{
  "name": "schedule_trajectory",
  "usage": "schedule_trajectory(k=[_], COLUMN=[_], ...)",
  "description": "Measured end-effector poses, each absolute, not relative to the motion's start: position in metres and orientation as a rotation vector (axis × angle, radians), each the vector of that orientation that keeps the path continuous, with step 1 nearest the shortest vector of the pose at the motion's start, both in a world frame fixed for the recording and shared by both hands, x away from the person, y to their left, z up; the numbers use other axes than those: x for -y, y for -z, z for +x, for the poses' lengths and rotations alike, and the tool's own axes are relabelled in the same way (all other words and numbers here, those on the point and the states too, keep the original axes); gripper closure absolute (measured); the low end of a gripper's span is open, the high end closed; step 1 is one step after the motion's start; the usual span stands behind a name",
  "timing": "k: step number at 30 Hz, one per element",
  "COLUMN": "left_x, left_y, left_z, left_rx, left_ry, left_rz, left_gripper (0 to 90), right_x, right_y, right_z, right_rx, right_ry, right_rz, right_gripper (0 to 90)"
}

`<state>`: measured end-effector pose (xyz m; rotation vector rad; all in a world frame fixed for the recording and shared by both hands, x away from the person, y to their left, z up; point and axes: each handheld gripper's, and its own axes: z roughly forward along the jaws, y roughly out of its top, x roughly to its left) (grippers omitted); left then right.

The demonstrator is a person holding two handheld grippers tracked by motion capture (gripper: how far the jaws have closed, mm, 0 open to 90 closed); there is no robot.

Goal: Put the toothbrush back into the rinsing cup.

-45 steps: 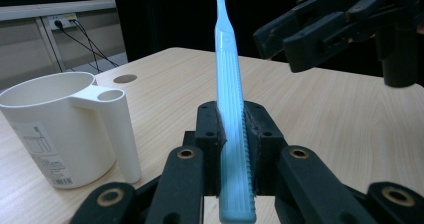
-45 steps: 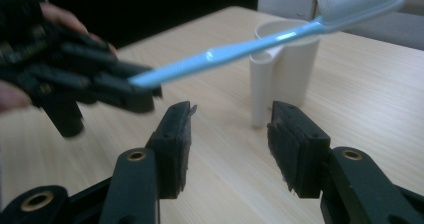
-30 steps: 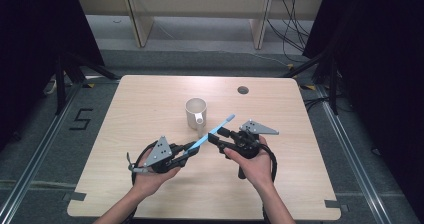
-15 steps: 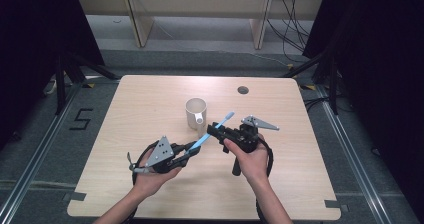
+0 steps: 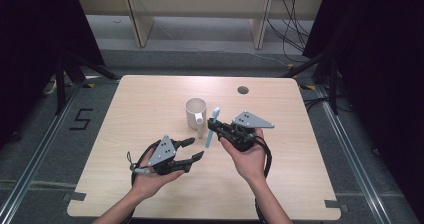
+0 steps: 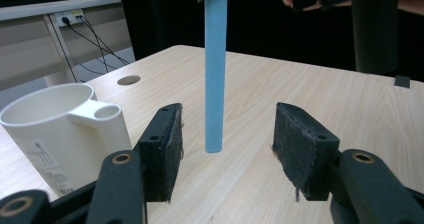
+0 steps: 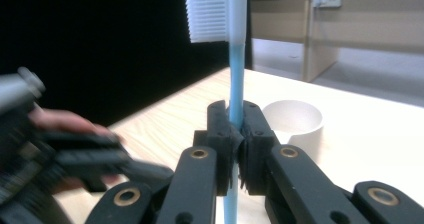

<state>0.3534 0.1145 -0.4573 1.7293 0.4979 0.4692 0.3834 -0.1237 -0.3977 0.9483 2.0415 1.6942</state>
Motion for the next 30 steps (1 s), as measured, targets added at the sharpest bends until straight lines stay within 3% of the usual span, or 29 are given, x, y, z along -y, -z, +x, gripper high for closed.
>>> schedule_trajectory(k=[21,30], left_x=[-0.095,-0.093], left_y=[0.443,0.445], left_z=[0.373,0.377], left_rx=[-0.532,-0.562], left_ry=[-0.445,-0.468], left_rz=[1.774,1.762], left_gripper=[51.7,62.3], right_x=[0.103,0.099], right_y=[0.401,0.402], right_z=[0.378,0.379], right_rx=[-2.099,-2.1], right_ry=[-1.601,-1.619], right_rz=[0.873,0.866], right_gripper=[85.7,85.6])
